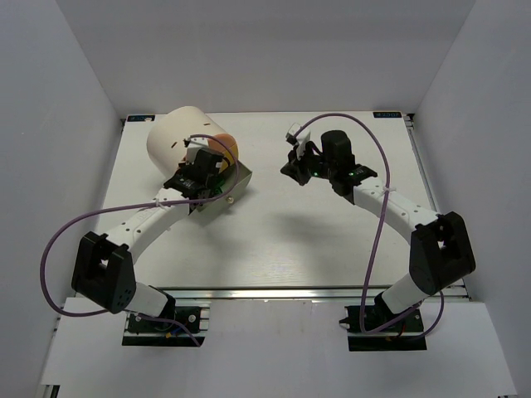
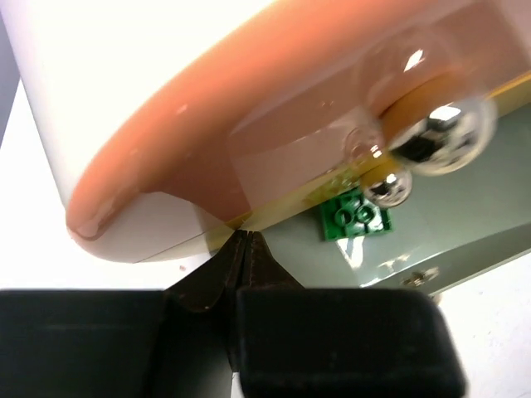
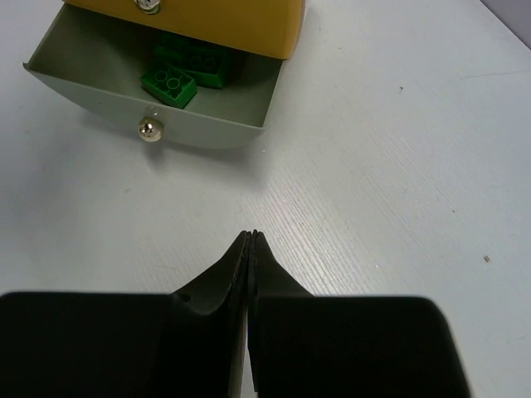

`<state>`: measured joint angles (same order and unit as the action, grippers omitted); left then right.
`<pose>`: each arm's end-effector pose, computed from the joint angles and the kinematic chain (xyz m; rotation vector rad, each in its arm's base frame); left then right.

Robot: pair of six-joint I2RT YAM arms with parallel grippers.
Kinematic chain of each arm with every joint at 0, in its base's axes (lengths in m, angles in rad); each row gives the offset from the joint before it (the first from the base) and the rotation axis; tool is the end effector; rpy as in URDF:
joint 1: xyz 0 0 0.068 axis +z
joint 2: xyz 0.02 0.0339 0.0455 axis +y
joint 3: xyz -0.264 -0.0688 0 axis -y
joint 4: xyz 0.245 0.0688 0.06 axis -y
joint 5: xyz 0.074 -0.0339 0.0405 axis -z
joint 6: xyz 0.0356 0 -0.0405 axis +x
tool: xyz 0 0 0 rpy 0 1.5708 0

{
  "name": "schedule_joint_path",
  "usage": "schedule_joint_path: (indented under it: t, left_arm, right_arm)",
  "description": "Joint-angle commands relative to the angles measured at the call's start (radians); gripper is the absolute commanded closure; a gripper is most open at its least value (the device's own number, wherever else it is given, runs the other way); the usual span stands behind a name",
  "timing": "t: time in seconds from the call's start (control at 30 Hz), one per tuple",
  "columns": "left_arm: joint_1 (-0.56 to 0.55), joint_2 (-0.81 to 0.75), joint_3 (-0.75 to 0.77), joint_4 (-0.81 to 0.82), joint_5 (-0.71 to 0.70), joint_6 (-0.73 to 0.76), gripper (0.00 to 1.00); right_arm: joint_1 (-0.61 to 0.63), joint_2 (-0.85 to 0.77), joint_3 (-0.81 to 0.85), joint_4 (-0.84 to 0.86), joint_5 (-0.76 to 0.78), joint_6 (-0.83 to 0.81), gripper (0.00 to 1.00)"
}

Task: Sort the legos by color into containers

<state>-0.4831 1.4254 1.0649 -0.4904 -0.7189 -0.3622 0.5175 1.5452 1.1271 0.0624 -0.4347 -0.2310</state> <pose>0.2753 -0.1180 0.2687 -0.1761 2.1949 0.4106 0.3064 0.1917 0.2958 -0.9747 1.6766 0.6092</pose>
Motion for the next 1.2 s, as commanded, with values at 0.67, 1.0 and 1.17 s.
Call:
schedule_joint_path:
  t: [0.67,1.0,1.17]
  left_arm:
    - [0.031,-0.325,-0.06,0.069,0.321,-0.05,0.3]
    - [0.021,-0.678,-0.112,-0.135,0.398,-0.231,0.07]
    - [0.012,-0.784,-0.121,-0.198,0.411,-0.296,0.02]
  right_arm:
    - [0.019,0.117,0.089,-0.326,-0.506,-0.649,1.0]
    - [0.18,0.429,0.367,-0.26,-0.165,-0.775,1.0]
    - [0.229,0.561,0.522,-0.207,-0.047,-0.74,1.0]
